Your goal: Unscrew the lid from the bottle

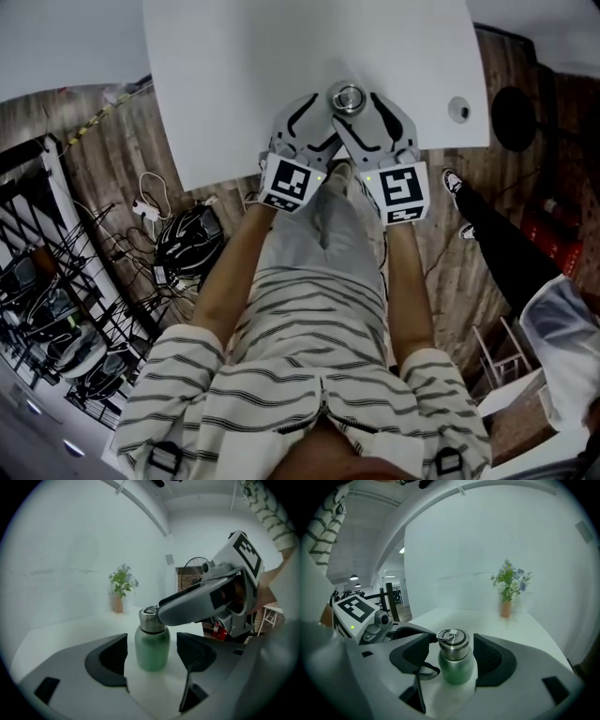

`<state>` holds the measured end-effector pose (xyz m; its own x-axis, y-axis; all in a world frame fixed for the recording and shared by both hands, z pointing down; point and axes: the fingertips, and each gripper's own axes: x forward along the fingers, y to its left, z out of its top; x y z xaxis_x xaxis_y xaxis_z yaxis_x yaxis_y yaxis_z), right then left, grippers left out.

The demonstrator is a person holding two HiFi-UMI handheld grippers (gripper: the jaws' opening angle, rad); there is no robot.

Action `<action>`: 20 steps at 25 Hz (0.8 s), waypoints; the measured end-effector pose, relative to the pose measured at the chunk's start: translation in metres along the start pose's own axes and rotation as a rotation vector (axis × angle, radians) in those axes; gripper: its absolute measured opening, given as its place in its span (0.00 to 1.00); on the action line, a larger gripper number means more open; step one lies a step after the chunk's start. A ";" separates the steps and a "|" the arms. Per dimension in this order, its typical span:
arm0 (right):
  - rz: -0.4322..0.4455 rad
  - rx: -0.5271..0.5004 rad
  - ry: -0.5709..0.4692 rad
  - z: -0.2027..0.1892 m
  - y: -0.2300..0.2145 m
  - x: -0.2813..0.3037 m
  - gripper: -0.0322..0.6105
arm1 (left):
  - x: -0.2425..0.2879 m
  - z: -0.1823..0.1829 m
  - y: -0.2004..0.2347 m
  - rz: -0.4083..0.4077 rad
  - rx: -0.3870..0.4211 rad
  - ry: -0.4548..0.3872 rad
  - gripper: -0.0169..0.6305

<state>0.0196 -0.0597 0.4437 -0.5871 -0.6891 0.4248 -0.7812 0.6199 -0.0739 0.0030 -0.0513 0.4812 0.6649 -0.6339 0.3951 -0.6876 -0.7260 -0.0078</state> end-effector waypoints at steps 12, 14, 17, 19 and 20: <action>-0.027 -0.015 -0.003 -0.006 -0.005 0.020 0.52 | 0.030 -0.004 0.000 -0.081 0.082 -0.036 0.54; -0.035 -0.019 -0.005 -0.005 -0.004 0.022 0.50 | 0.032 -0.004 -0.001 -0.089 0.089 -0.036 0.55; -0.044 -0.028 -0.007 -0.004 -0.002 0.022 0.48 | 0.034 -0.007 -0.003 -0.089 0.104 -0.024 0.49; -0.047 -0.033 0.002 -0.004 -0.002 0.023 0.47 | 0.034 -0.008 -0.002 -0.082 0.101 -0.025 0.50; -0.047 -0.036 0.005 -0.004 -0.002 0.023 0.47 | 0.034 -0.007 -0.002 -0.080 0.099 -0.029 0.50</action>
<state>0.0088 -0.0754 0.4569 -0.5489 -0.7156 0.4320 -0.7994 0.6004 -0.0213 0.0249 -0.0698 0.5016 0.7256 -0.5791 0.3718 -0.6008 -0.7965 -0.0681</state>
